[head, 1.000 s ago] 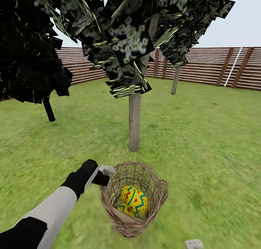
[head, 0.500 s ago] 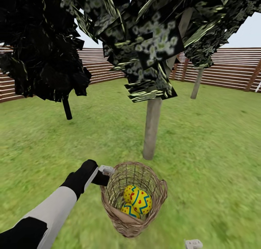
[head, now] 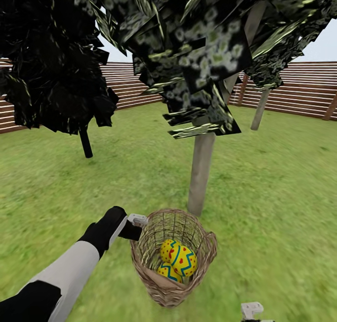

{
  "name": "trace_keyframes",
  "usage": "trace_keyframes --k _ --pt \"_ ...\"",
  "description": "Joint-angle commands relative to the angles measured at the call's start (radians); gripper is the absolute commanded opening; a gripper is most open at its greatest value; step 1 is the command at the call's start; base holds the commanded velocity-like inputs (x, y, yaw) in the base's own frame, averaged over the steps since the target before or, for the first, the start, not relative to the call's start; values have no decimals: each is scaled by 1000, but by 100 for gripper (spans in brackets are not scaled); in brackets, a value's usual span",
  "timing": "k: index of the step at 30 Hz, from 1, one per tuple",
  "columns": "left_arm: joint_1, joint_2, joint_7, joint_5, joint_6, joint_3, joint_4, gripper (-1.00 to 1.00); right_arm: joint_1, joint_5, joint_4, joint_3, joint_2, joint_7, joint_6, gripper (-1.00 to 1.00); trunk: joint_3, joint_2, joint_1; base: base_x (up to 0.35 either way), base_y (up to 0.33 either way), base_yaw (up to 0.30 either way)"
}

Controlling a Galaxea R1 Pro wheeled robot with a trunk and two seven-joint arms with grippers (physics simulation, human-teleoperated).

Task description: Take the three Easter eggs out of the wicker basket on the lawn in the garden, then place them on the lawn next to a single tree (choose any tree) so that all three eggs are next to the same tree and none are left in the basket.

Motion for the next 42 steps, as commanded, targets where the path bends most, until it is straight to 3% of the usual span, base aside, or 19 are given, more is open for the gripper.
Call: trace_keyframes --k 1,3,7,8,10,12,14,16,19,42 --pt "-1 1 2 15 5 -3 -1 -100 0 8 -40 -11 -3 8 7 100 -1 0 0 323 0 0" --pt "-1 1 2 14 5 -2 -1 -100 0 -3 -138 -20 -14 9 36 100 -1 0 0 267 0 0" --pt "-1 2 2 14 5 -2 -1 -100 0 -41 -373 -81 -43 38 260 100 -1 0 0 35 0 0" --pt "-1 2 2 15 5 -2 -1 -100 0 -44 -461 -114 -83 80 358 100 -1 0 0 0 0 0" --pt "-1 1 2 13 5 -3 -1 -100 0 -43 -546 -167 -116 181 414 100 -1 0 0 0 0 0" --pt "-1 0 2 13 5 -5 -1 -100 0 -43 -617 -222 -138 234 426 100 -1 0 0 0 0 0" --pt "-1 0 2 13 5 -5 -1 -100 0 -44 -642 -242 -156 242 428 100 -7 -14 8 0 0 0" --pt "-1 0 2 13 5 -5 -1 -100 0 -44 -675 -252 -160 243 428 100 -13 -28 16 0 0 0" --pt "-1 0 2 13 5 -5 -1 -100 0 -44 -719 -299 -160 244 426 100 -23 -49 27 0 0 0" --pt "-1 -1 2 13 5 -5 -3 -100 0 -41 -757 -301 -155 246 419 100 -95 -210 115 0 0 0"
